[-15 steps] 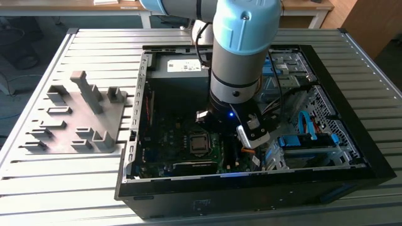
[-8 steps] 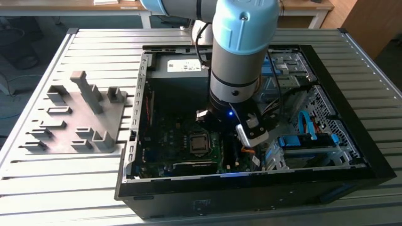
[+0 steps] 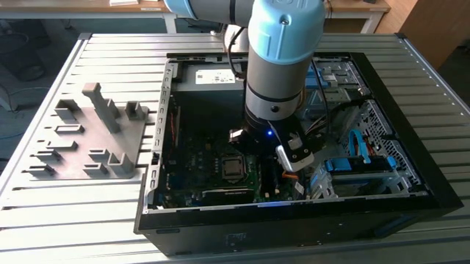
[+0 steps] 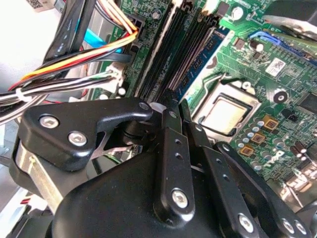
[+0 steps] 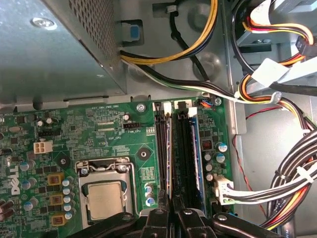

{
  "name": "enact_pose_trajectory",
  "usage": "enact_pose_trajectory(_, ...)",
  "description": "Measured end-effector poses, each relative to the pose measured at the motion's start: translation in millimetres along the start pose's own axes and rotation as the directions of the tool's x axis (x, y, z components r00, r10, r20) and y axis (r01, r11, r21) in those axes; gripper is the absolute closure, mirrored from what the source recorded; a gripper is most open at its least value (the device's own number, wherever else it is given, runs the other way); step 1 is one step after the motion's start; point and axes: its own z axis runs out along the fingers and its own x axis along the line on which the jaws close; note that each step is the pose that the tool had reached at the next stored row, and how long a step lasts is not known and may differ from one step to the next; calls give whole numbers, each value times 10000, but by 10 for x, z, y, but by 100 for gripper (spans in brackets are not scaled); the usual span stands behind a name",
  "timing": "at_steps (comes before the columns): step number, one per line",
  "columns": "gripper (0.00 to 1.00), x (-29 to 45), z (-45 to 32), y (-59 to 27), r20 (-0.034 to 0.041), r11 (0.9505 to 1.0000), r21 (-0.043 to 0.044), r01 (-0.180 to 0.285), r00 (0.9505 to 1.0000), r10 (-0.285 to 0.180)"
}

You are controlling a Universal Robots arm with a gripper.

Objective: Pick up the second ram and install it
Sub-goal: 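Insert the second ram into the second slot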

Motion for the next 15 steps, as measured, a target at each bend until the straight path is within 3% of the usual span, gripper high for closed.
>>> enact_pose_trajectory(15,86,2,22,30,3,10000,20,11,10000,-11)
